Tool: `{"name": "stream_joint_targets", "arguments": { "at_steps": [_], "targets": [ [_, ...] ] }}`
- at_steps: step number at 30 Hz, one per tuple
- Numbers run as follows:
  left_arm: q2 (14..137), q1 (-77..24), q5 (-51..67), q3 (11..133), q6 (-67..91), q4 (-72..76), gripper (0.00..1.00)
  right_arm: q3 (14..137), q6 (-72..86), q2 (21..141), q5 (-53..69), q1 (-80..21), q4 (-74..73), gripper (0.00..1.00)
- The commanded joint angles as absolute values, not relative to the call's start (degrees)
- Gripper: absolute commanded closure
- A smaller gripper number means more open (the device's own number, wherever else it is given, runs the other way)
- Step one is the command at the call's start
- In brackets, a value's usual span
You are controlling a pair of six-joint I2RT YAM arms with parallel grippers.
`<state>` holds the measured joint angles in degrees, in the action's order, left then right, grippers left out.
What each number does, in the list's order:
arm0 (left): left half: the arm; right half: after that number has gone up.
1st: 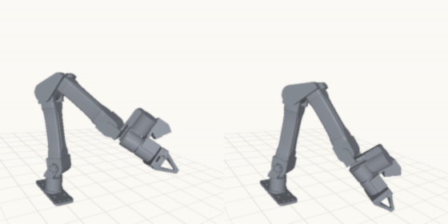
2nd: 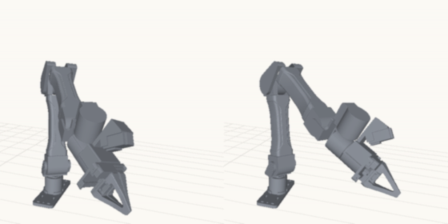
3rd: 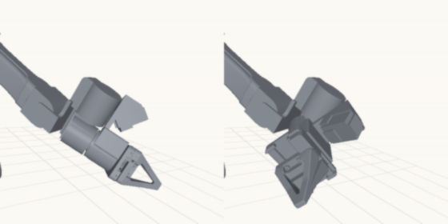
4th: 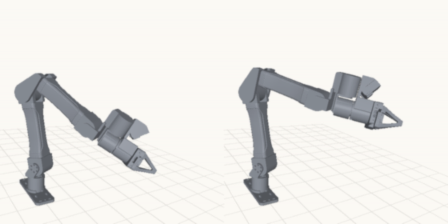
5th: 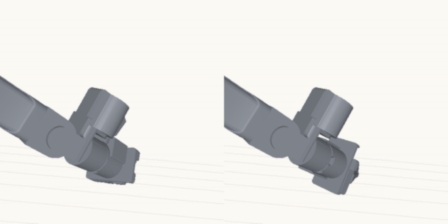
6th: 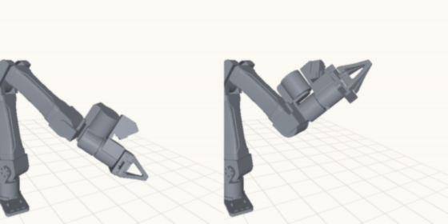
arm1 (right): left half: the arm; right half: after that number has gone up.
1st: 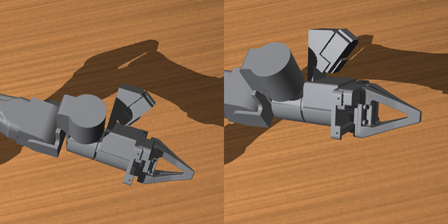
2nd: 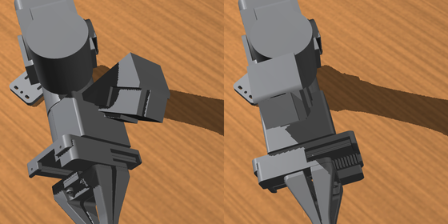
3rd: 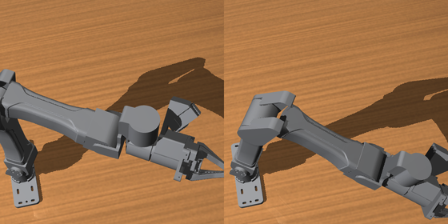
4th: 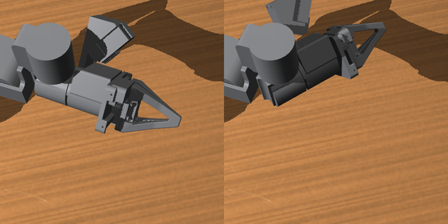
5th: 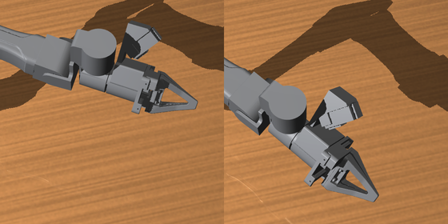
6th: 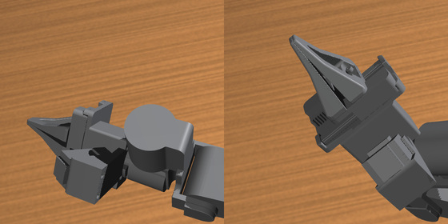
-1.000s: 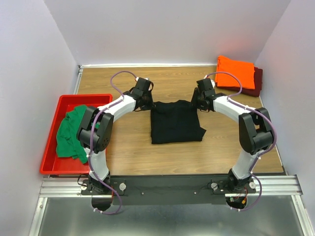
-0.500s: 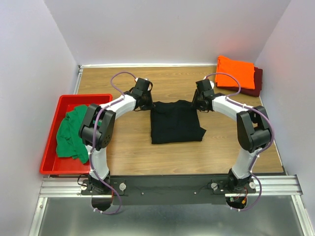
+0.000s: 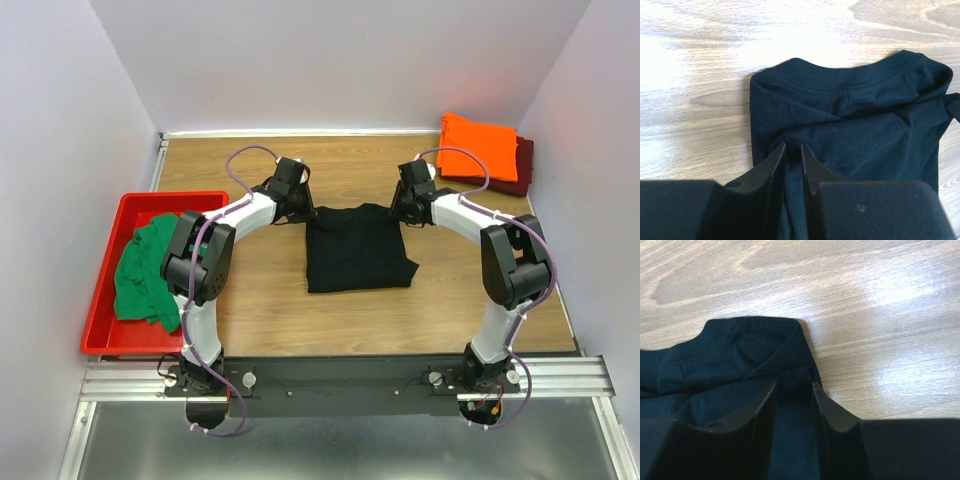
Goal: Fold and stack the t-shirts
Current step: Fold the tshirt
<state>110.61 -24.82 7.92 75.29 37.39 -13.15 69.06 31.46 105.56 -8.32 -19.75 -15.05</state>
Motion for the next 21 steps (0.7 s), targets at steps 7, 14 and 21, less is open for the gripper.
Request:
{"name": "stream_joint_targets", "arguments": {
  "at_steps": [7,14,21],
  "targets": [
    [110.2,-24.4,8.5,76.1,38.1,-12.7,0.95,70.3,32.1,105.5,-10.0,-19.3,-15.0,0.82],
    [107.6,-23.3,7.4,76.0,37.2,-13.1,1.00,70.0,32.4,103.7,-11.9,-18.4,-15.0,1.00],
    [106.5,-20.7,8.1,75.9,36.7,-12.9,1.00,68.7,33.4,101.7,-14.0,-17.1,-13.2,0.99]
  ]
}}
